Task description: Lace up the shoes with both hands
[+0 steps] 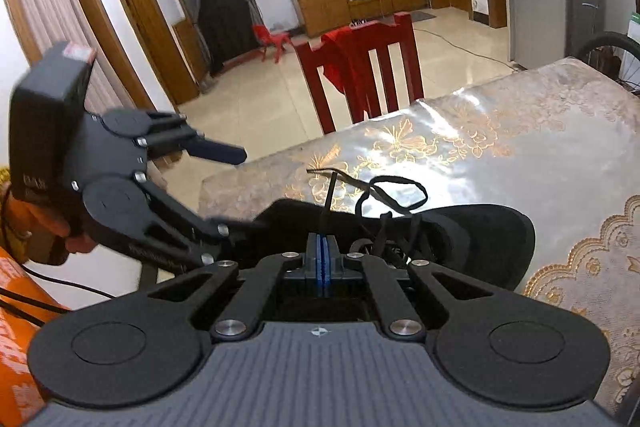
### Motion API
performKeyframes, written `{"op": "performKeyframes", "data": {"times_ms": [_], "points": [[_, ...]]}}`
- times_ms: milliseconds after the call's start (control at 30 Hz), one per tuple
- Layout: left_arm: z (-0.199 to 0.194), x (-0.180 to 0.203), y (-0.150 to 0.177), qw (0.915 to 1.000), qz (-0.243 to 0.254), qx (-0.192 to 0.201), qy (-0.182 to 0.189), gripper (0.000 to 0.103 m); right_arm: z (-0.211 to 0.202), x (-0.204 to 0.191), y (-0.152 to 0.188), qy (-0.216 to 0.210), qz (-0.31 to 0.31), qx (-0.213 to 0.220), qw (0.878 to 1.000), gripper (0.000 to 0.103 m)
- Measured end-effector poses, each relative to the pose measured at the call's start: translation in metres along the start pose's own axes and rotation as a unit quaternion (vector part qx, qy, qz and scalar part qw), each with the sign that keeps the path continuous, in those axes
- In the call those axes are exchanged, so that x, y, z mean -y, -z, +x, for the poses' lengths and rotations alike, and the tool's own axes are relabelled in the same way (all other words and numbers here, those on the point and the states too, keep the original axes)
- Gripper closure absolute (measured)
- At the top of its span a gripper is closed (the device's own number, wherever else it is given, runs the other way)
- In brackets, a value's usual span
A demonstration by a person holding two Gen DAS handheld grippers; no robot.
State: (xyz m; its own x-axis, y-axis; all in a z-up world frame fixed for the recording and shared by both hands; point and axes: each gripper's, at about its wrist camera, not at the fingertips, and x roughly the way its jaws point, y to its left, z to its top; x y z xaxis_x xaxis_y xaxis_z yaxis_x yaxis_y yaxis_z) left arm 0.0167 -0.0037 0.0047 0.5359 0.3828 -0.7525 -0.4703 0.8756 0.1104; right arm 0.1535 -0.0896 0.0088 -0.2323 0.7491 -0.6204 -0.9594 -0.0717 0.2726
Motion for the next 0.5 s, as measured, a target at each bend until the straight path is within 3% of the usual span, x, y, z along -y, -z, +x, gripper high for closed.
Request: {"op": "performKeyframes", "data": {"times_ms": [67,167,267,400,500], "points": [[0.004,-0.011,-0.002,0.9986,-0.047,-0.007,0.023,0.034,-0.003,-0.001,0.004,0.006,-0.013,-0.012,1.0,0.101],[0.01,-0.033,-0.001,0.9884,-0.135,-0.02,0.066,0.045,-0.001,-0.003,-0.001,0.01,-0.041,-0.039,0.998,0.101],[0.016,-0.048,-0.001,0.9786,-0.186,-0.028,0.084,0.048,0.01,0.005,-0.012,-0.019,-0.023,-0.077,0.997,0.101],[0.023,-0.054,-0.006,0.9768,-0.198,-0.026,0.078,0.051,0.033,0.028,-0.028,-0.078,0.08,-0.144,0.983,0.101],[0.022,-0.048,-0.01,0.9843,-0.164,-0.008,0.064,0.051,0.042,0.037,-0.032,-0.1,0.135,-0.168,0.971,0.101]]}}
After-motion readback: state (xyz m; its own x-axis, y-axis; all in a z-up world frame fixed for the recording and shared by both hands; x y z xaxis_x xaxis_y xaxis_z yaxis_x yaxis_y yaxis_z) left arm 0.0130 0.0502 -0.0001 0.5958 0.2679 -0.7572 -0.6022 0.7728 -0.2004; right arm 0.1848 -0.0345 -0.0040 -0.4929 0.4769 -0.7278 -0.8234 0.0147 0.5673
